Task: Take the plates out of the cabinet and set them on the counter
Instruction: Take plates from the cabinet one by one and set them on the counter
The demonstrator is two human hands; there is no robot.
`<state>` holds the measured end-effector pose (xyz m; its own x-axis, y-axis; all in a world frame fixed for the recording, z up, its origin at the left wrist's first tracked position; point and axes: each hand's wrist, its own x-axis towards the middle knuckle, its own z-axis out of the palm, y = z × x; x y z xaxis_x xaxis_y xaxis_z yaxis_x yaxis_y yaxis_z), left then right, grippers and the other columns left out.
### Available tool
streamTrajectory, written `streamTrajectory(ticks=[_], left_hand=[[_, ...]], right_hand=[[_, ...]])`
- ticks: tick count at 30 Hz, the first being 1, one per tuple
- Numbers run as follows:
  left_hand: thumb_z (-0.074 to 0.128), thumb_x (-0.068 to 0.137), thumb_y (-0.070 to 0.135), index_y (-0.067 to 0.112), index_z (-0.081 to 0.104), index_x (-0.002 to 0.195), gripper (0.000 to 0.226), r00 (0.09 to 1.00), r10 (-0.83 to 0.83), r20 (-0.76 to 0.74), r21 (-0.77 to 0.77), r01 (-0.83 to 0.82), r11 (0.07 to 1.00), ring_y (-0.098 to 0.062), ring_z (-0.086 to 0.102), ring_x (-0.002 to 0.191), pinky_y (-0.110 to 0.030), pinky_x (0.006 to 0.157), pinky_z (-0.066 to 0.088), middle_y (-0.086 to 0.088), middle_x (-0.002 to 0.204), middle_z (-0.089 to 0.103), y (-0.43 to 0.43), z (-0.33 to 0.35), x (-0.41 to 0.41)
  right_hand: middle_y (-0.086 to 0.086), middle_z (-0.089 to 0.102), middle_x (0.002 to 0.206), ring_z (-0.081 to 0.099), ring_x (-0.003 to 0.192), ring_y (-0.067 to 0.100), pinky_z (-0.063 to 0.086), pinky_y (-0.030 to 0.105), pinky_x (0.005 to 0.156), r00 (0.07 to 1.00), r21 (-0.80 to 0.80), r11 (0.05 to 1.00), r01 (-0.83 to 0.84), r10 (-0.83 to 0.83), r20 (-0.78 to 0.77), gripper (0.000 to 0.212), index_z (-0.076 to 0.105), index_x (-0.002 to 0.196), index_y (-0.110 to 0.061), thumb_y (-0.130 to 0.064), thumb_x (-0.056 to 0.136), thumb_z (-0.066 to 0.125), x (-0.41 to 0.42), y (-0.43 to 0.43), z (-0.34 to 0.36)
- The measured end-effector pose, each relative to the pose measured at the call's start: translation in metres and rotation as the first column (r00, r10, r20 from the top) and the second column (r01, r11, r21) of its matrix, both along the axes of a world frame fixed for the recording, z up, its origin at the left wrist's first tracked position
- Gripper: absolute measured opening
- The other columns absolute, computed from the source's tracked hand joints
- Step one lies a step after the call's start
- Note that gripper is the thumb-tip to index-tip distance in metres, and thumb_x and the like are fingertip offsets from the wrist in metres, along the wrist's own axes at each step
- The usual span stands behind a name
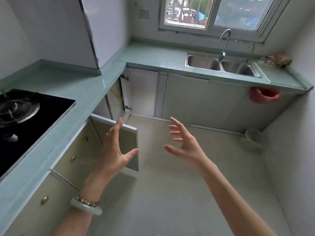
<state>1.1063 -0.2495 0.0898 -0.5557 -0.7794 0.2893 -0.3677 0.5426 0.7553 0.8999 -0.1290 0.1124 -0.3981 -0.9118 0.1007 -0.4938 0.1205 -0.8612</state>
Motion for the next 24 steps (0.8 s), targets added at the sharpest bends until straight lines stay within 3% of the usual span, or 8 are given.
streamTrajectory(ticks=[2,5,7,12,18,24], left_hand=[[0.083,0.07,0.019,0.029,0.01,0.151,0.109,0.998,-0.027,-0.062,0.108,0.033,0.994,0.0,0.03,0.136,-0.025,0.115,0.021,0.008,0.149,0.033,-0.007,-0.003,-0.036],[0.082,0.07,0.019,0.032,0.009,0.151,0.11,0.995,-0.046,-0.092,0.193,0.063,0.979,0.017,0.035,0.122,-0.003,0.099,0.024,0.01,0.145,0.036,-0.019,-0.006,-0.076],[0.082,0.07,0.017,0.029,0.01,0.151,0.109,0.992,-0.047,-0.118,0.235,0.074,0.969,0.017,0.038,0.121,-0.005,0.098,0.028,0.008,0.143,0.038,-0.031,-0.008,-0.101],[0.08,0.07,0.019,0.03,0.007,0.151,0.109,0.983,-0.068,-0.17,0.278,0.114,0.954,-0.001,0.041,0.128,-0.027,0.111,0.03,0.004,0.144,0.039,-0.07,-0.016,-0.167],[0.08,0.07,0.017,0.034,0.006,0.15,0.111,0.969,0.029,-0.245,0.294,0.046,0.955,0.009,0.041,0.125,-0.026,0.109,0.032,0.004,0.144,0.039,-0.142,-0.031,-0.247],[0.081,0.071,0.014,0.032,0.007,0.15,0.11,0.945,0.169,-0.281,0.336,-0.068,0.939,0.0,0.042,0.129,-0.029,0.11,0.032,0.003,0.144,0.039,-0.206,-0.035,-0.31]], right_hand=[[-0.004,0.052,0.125,0.054,0.111,0.008,0.045,0.018,0.091,0.998,-0.004,0.999,0.033,-0.033,0.058,0.084,0.031,0.143,-0.035,-0.01,0.076,0.074,-0.034,0.001,0.0],[-0.003,0.052,0.127,0.056,0.111,0.011,0.047,0.025,0.094,0.991,0.005,0.998,0.066,-0.066,0.114,0.083,0.031,0.144,-0.033,-0.009,0.078,0.074,-0.074,-0.004,-0.003],[-0.004,0.053,0.126,0.056,0.111,0.01,0.048,0.027,0.096,0.989,0.019,0.997,0.074,-0.076,0.13,0.083,0.031,0.145,-0.033,-0.011,0.078,0.074,-0.099,-0.012,-0.007],[-0.007,0.054,0.125,0.057,0.109,0.004,0.048,0.024,0.094,0.985,0.051,0.997,0.058,-0.065,0.158,0.082,0.031,0.143,-0.039,-0.016,0.078,0.075,-0.167,-0.051,-0.022],[-0.014,0.055,0.122,0.059,0.105,0.001,0.05,0.026,0.093,0.99,0.09,0.996,-0.015,0.002,0.142,0.081,0.032,0.138,-0.048,-0.018,0.076,0.076,-0.254,-0.136,-0.031],[-0.015,0.056,0.121,0.06,0.104,0.002,0.051,0.027,0.092,0.988,0.115,0.987,-0.114,0.101,0.116,0.079,0.033,0.132,-0.054,-0.016,0.076,0.075,-0.325,-0.227,-0.019]])
